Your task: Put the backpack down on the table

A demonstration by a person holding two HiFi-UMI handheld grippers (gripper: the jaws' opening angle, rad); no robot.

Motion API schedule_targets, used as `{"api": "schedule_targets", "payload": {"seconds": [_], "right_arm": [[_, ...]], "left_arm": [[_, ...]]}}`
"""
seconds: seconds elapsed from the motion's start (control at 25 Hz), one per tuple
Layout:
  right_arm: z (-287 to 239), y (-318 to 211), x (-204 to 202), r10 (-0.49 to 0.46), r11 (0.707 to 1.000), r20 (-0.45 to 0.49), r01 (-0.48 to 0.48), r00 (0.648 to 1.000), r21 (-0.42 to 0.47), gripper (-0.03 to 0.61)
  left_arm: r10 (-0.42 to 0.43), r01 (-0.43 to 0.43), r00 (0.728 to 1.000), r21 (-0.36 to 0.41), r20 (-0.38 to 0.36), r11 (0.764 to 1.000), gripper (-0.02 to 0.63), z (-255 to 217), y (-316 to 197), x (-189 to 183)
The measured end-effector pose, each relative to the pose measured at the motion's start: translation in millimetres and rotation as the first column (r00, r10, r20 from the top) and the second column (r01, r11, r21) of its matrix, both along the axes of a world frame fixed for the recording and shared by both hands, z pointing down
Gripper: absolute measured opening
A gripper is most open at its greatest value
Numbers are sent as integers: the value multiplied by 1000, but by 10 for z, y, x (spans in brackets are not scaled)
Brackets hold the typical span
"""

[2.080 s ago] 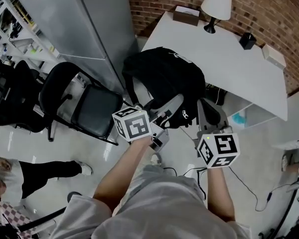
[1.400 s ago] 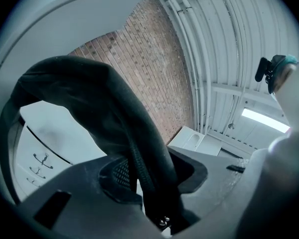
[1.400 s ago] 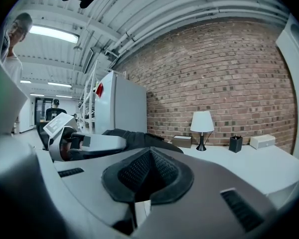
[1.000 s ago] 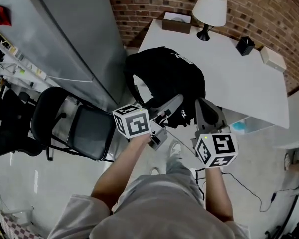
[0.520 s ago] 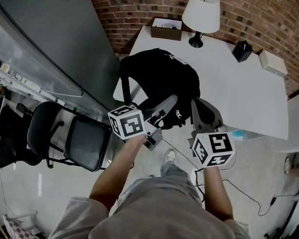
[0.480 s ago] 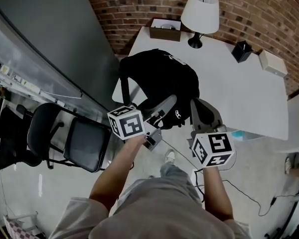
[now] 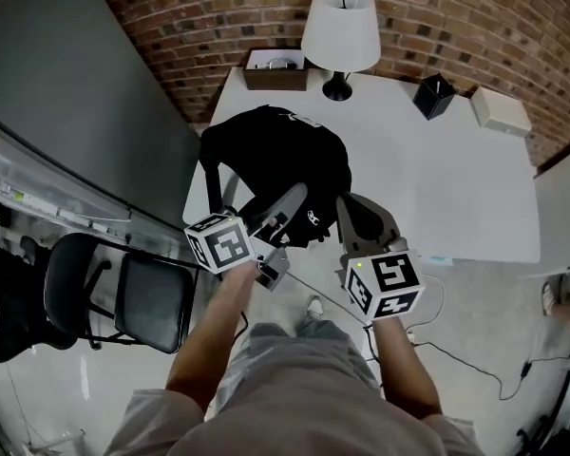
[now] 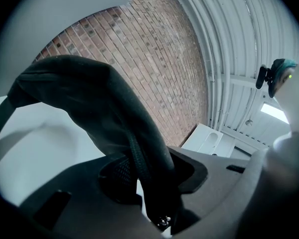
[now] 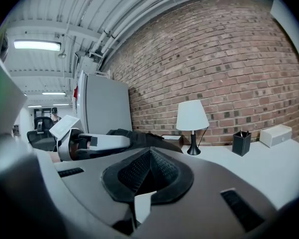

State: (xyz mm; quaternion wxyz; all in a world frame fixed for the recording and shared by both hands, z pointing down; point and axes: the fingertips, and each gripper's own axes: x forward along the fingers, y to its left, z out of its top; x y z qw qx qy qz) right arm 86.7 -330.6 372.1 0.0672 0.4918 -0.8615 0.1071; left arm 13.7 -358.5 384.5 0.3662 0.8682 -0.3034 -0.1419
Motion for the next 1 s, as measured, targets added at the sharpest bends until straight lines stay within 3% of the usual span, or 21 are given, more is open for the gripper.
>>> {"api": "schedule_targets", "payload": {"seconds": [0.32, 0.6, 1.0], "right_arm": [[103, -222, 90, 79, 996, -31, -79, 996, -30, 2], [258, -383, -67, 155, 985, -60, -159, 986, -69, 2], [444, -478, -253, 234, 965, -79, -242, 969, -101, 2]], "left_arm": [[40, -43, 998, -65, -50, 997, 138, 232, -342, 60], [88, -102, 991, -137, -100, 985, 138, 496, -603, -37], [200, -213, 976, -190, -83, 959, 140, 816, -614, 86]]}}
